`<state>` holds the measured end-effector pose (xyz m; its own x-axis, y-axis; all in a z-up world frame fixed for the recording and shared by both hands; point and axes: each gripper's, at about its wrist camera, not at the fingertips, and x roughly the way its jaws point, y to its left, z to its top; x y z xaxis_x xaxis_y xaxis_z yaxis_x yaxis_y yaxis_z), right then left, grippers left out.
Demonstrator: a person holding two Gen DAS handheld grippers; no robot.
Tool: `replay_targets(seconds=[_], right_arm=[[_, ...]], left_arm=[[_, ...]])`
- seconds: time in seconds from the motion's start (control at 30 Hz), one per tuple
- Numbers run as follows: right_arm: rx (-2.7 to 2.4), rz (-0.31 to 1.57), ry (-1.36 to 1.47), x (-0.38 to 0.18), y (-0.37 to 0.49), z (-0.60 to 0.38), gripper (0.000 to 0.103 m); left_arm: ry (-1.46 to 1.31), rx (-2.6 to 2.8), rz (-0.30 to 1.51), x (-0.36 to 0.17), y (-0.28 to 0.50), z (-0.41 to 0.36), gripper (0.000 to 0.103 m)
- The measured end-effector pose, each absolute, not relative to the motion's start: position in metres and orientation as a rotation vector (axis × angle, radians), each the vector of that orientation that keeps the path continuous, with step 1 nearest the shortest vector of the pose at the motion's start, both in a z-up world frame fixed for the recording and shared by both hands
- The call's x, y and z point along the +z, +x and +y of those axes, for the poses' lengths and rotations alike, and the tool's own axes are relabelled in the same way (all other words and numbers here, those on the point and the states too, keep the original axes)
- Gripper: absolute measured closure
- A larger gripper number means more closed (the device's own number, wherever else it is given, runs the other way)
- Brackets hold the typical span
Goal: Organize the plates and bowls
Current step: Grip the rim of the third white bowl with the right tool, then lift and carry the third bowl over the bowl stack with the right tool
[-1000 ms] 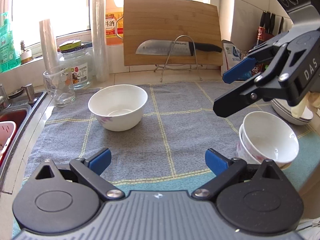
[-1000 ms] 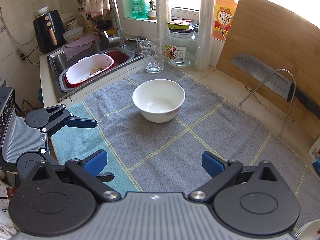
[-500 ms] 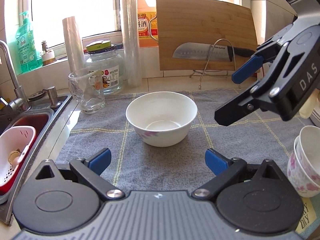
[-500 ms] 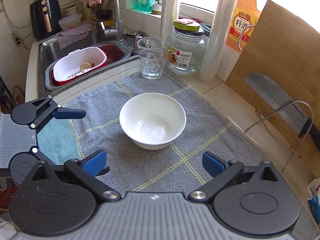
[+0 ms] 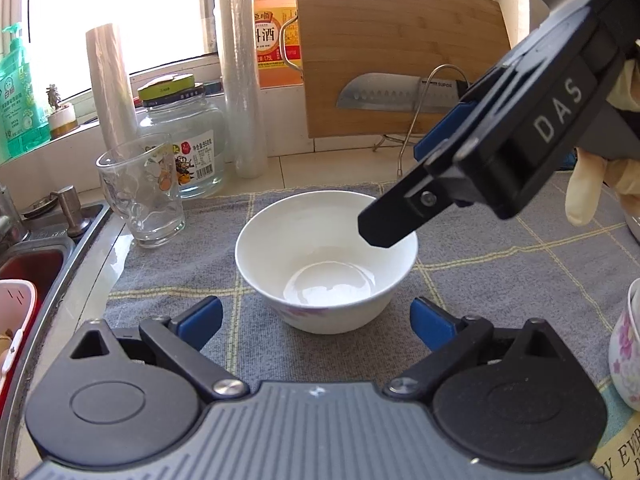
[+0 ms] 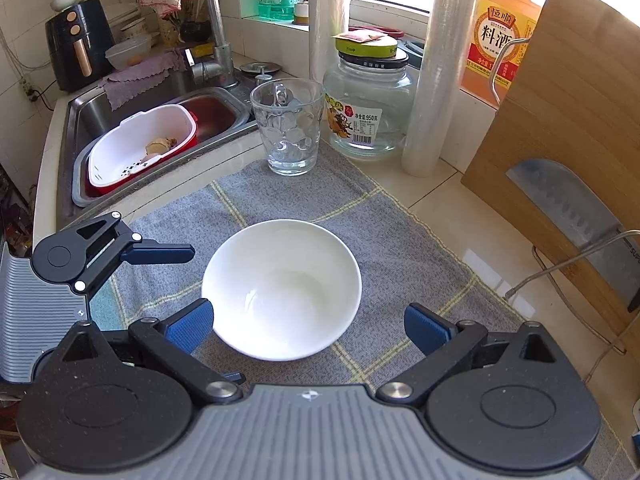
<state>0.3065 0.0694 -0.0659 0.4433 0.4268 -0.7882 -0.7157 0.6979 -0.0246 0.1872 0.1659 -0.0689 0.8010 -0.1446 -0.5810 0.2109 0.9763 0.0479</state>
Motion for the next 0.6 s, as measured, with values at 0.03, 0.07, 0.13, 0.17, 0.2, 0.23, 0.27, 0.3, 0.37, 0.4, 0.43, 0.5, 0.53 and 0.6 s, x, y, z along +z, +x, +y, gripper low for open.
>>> replay_targets(seconds=[0.03,0.07,0.13,0.17,0.2,0.23,0.27,0.3,0.37,0.4,0.43,0.5,0.53,0.6], right_arm=[[0.735,0.854,-0.376,-0.067,0.310,0.070,0.001],[0.739,0.863,-0.371,-0.069,0.314,0.072,0.002],[0.749,0.882,-0.364,-0.073,0.322,0.074,0.006],[0.758,0.893,-0.355,-0.075,0.326,0.075,0.009],[0.768,0.902,-0.347,-0.076,0.329,0.076,0.010],[0.775,0.909,-0.341,-0.077,0.332,0.076,0.011],[0.778,0.916,-0.336,-0.079,0.335,0.078,0.013],[0.779,0.922,-0.333,-0.080,0.338,0.079,0.014],[0.780,0.937,-0.329,-0.083,0.344,0.081,0.017],[0.782,0.944,-0.325,-0.084,0.346,0.082,0.018],[0.785,0.950,-0.318,-0.086,0.349,0.083,0.021],[0.789,0.962,-0.303,-0.088,0.355,0.084,0.023],[0.790,0.966,-0.296,-0.089,0.356,0.084,0.024],[0.796,0.974,-0.290,-0.091,0.359,0.086,0.026]], left_arm=[[0.113,-0.194,0.611,-0.070,0.189,0.166,0.004],[0.112,-0.200,0.609,-0.070,0.191,0.166,0.004],[0.104,-0.217,0.613,-0.071,0.195,0.166,0.005],[0.098,-0.225,0.611,-0.072,0.197,0.166,0.005],[0.093,-0.232,0.614,-0.072,0.198,0.166,0.006],[0.092,-0.234,0.613,-0.073,0.199,0.166,0.006],[0.091,-0.238,0.610,-0.073,0.200,0.165,0.006],[0.088,-0.242,0.610,-0.073,0.202,0.165,0.006],[0.083,-0.246,0.610,-0.073,0.203,0.166,0.007],[0.084,-0.247,0.608,-0.073,0.204,0.166,0.007],[0.086,-0.247,0.606,-0.073,0.204,0.166,0.007],[0.088,-0.246,0.606,-0.074,0.206,0.166,0.007],[0.086,-0.247,0.606,-0.074,0.206,0.166,0.007],[0.085,-0.246,0.604,-0.074,0.207,0.166,0.007]])
